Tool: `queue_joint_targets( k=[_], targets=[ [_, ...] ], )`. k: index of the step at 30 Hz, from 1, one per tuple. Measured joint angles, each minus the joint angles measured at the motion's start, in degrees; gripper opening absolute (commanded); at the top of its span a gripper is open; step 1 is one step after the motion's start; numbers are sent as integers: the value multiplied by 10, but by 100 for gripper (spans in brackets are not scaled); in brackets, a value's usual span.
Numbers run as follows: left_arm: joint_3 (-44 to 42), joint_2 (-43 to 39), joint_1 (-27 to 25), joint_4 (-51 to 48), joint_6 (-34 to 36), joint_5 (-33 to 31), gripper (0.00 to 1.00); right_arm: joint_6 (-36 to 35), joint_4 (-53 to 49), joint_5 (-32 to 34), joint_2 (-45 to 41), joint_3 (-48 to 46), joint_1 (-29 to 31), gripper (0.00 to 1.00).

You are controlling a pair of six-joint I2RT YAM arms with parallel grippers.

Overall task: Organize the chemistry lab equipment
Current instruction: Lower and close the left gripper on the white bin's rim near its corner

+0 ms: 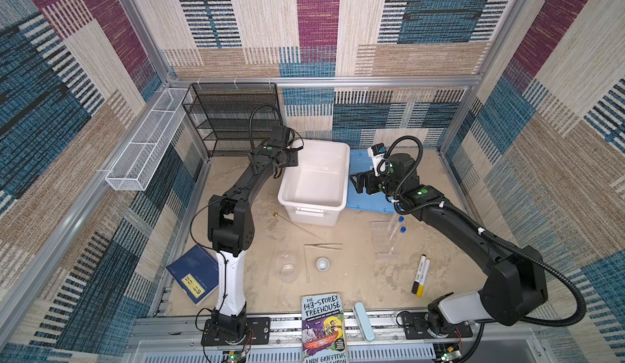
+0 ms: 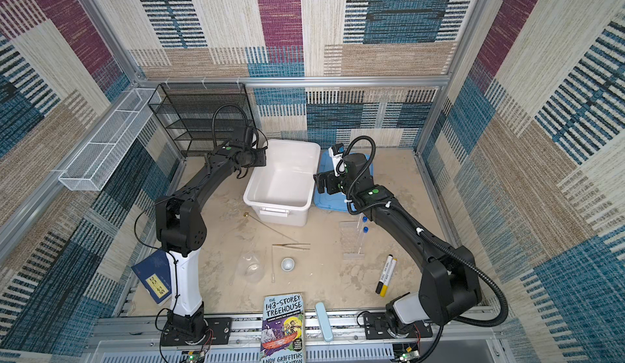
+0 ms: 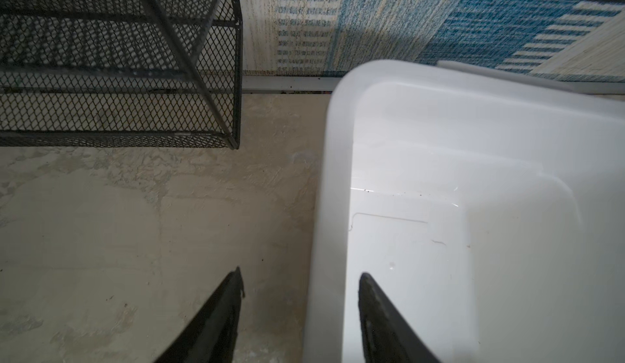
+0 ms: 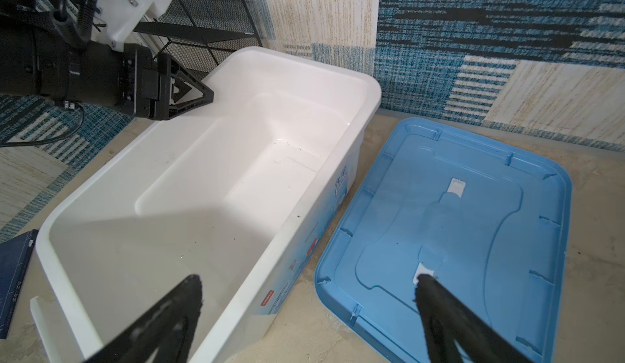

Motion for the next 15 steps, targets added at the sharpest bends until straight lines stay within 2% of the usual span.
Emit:
queue_joint_targets(
  k=[1, 4, 6, 7, 9, 15],
  targets=[
    [0, 1, 0, -3, 2, 0, 46, 0, 0, 0, -2, -4, 0, 99],
    [0, 1, 0, -10, 4, 0, 39, 0, 0, 0, -7, -11, 0, 99],
    [-4, 0, 0, -9, 5, 0, 39, 0, 1, 5, -11, -15, 0, 99],
    [-8, -2, 0, -10, 5, 0, 33, 0, 1, 7, -13, -17, 0, 99],
    [-18, -7, -1, -11, 5, 0, 28, 0, 2, 7, -17, -23, 0, 99],
    [-58, -39, 2, -7, 7, -12, 26, 0, 7, 10, -30, -30, 0, 99]
  ],
)
